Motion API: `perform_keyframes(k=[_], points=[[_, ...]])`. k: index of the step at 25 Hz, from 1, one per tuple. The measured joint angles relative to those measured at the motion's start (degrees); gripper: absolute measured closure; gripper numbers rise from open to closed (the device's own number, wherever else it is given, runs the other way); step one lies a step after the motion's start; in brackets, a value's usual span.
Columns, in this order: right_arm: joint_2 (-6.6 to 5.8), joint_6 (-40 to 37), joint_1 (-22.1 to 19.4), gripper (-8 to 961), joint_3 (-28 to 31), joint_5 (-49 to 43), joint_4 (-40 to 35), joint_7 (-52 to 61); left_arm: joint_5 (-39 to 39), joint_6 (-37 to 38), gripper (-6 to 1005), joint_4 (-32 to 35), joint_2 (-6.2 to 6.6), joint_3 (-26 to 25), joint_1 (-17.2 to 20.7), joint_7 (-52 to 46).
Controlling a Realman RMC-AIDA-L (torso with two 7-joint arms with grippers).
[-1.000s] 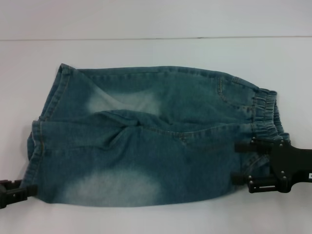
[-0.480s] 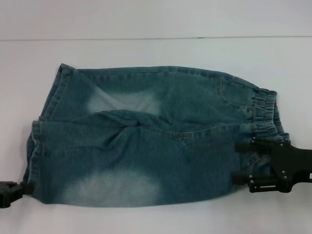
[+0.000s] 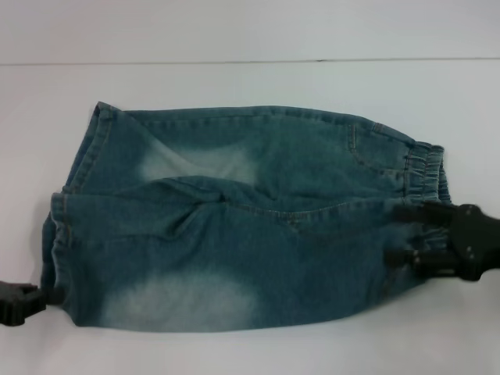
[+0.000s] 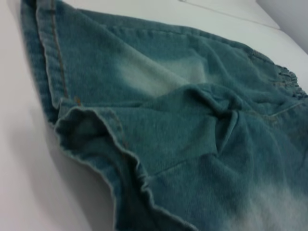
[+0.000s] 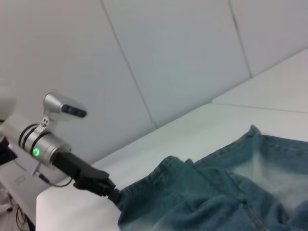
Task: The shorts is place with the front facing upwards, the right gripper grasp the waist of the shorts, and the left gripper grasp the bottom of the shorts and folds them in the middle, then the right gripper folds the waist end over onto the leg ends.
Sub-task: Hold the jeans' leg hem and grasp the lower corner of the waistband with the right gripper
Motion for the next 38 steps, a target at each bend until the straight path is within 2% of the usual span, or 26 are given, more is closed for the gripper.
perform_keyframes(k=[2, 6, 7, 10, 14, 19, 32, 38], points=[[-1.09, -0.1, 1.0, 32, 0.2, 0.0, -0.9, 6.5, -0.2, 0.0, 999, 0.0, 0.08, -0.3, -0.6, -0.9], [-4.95, -0.2, 4.5, 37, -0.8, -1.0, -4.0, 25.7, -1.2, 0.5, 998, 0.4, 0.43, -0.4, -1.9, -4.3], [-5.60, -0.3, 5.3, 38, -1.1, -2.1, -5.4, 29.2, -1.4, 0.7, 998, 0.7, 0.44, -0.5, -2.2, -5.1], [-6.24, -1.2, 7.2, 42, -1.6, -7.6, -10.8, 33.9, -1.8, 0.7, 998, 1.4, 0.36, -0.5, -2.9, -6.8], [-6.34, -5.5, 9.5, 47, -2.2, -17.4, -16.5, 32.1, -2.5, 0.3, 998, 1.6, 0.32, -0.9, -3.2, -8.0], [-5.97, -7.5, 11.0, 53, -4.3, -25.7, -19.1, 30.6, -4.4, 0.2, 999, 1.7, 0.56, -1.3, -3.3, -8.5], [-5.40, -4.6, 12.8, 70, -7.4, -32.3, -19.7, 28.7, -4.8, -0.3, 998, 1.6, 0.40, -1.3, -3.8, -8.1], [-4.14, -2.5, 13.3, 77, -8.8, -32.3, -19.4, 28.5, -4.8, -0.5, 999, 1.4, 0.32, -1.3, -3.6, -7.9]])
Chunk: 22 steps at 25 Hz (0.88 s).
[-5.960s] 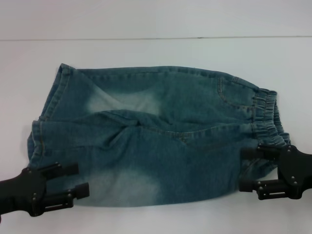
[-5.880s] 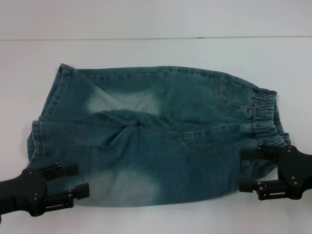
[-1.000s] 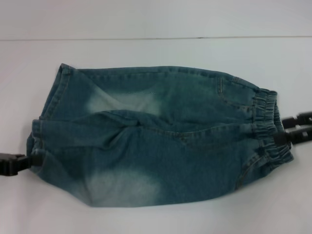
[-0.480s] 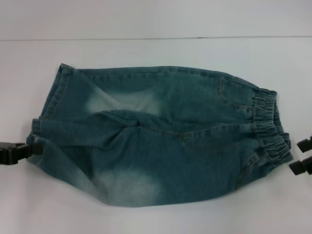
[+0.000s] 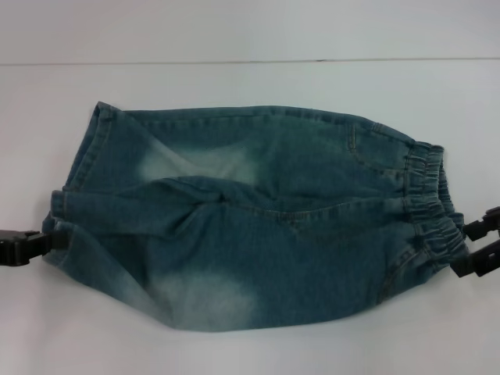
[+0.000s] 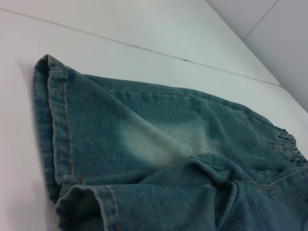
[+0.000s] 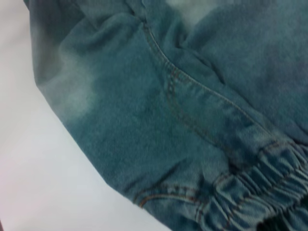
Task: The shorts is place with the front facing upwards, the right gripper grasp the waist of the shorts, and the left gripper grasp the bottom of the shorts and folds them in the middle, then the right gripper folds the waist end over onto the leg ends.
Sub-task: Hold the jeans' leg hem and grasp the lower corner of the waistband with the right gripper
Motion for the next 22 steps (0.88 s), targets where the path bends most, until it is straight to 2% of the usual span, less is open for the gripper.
perform_keyframes(k=[7, 10, 13, 18, 22], points=[[2.51, 3.2, 0.2, 86, -2.3, -0.2, 0.0, -0.9, -0.1, -0.1, 998, -0.3, -0.07, 0.0, 0.2, 0.4], [3.05, 3.3, 0.0, 207, -3.5, -0.2, 0.1, -1.2, -0.1, -0.1, 999, -0.3, -0.06, 0.0, 0.3, 0.4], [3.04, 3.3, -0.1, 327, -3.7, -0.2, 0.1, -1.3, -0.1, -0.1, 999, -0.3, -0.07, 0.0, 0.4, 0.5], [2.77, 2.9, -0.3, 580, -3.7, -0.3, 0.1, -1.3, -0.1, -0.1, 999, -0.3, -0.06, 0.0, 0.4, 0.5], [2.64, 2.8, -0.4, 683, -3.7, -0.3, 0.1, -1.3, -0.1, 0.1, 999, -0.3, 0.03, 0.0, 0.3, 0.5]])
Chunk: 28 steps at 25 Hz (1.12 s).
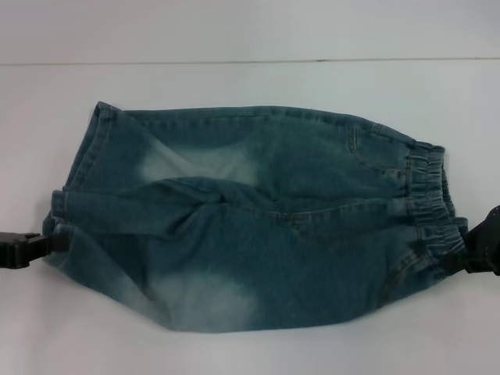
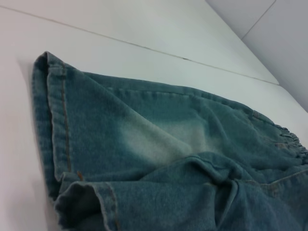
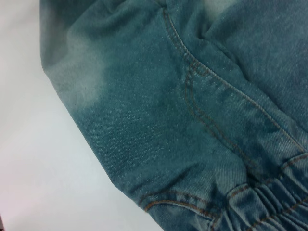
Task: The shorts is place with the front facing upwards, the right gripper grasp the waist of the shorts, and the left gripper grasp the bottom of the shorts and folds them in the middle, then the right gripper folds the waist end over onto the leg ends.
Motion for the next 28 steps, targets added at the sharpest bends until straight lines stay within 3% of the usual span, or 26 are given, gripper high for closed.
perform_keyframes(k=[6, 10, 19, 28], points=[[-0.30, -1.1, 0.0, 824, 0.2, 0.1, 0.0, -0.2, 0.0, 1.2, 998, 0.4, 0.85, 0.0, -1.1, -1.5], [-1.17, -4.5, -0.2, 899, 3.1, 2.0, 0.1, -2.0, -0.3, 2.7, 998, 0.7, 1.85, -0.2, -1.4, -4.2], [-5.12, -6.7, -0.4, 899, 13.4, 8.7, 9.5, -3.4, -1.2, 3.9, 998, -0.1, 3.76, -5.9, -4.0, -10.2], [-6.04, 0.5, -0.6, 899, 24.2, 10.6, 16.9, -0.1, -3.1, -3.6, 999, -5.0, 4.45, -6.9, -7.6, -13.2]])
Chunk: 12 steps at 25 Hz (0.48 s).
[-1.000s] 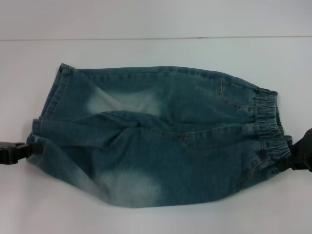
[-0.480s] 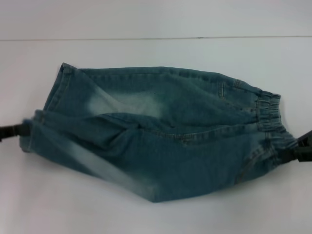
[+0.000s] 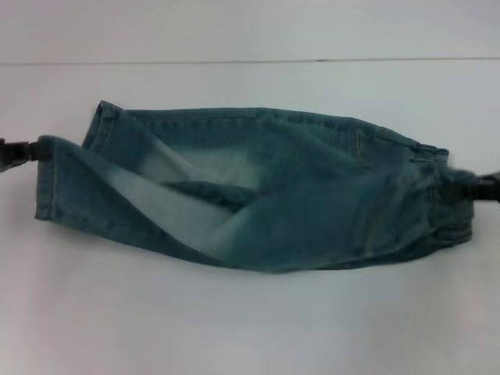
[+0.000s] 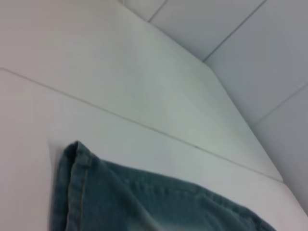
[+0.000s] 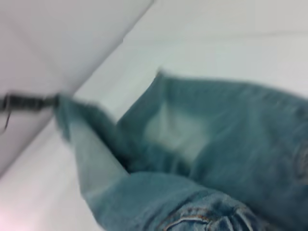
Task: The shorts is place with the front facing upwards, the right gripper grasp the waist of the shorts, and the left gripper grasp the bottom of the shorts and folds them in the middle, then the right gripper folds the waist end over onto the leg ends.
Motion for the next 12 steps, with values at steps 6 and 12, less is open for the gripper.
perform_keyframes(k=[6, 12], points=[[-0.90, 6.0, -1.1, 899, 2.5, 5.0, 6.8, 0.7, -0.4, -7.4, 999, -3.3, -0.23, 1.4, -2.5, 0.1], [0.23, 10.6, -2.1, 900, 2.8, 9.5, 8.5, 0.1, -0.4, -17.6, 998, -4.2, -1.47, 4.8, -3.9, 0.7]])
